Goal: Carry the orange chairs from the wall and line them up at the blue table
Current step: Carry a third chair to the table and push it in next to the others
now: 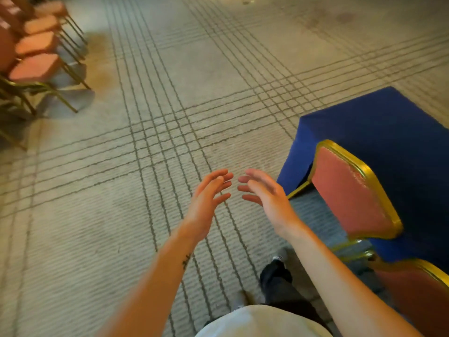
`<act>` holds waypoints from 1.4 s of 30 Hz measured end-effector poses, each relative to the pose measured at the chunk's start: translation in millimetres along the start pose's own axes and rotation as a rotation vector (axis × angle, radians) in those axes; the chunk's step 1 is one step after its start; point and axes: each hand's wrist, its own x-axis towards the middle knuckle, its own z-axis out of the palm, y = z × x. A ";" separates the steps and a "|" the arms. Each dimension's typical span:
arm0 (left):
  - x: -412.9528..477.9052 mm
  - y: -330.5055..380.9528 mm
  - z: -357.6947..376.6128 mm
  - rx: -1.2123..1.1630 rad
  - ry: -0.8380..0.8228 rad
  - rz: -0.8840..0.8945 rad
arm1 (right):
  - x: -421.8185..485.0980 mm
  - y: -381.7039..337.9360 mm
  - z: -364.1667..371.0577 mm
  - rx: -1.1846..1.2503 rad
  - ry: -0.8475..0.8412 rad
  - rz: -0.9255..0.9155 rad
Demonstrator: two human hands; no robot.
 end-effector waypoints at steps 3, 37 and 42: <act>16.7 3.0 -27.2 -0.149 0.067 -0.017 | 30.5 -1.3 27.1 0.039 -0.053 0.049; 206.5 174.8 -417.9 -0.694 0.682 0.183 | 403.6 -35.7 461.5 0.226 -0.674 0.451; 221.2 224.1 -502.1 -0.695 0.673 0.239 | 429.8 -57.0 554.7 0.206 -0.723 0.426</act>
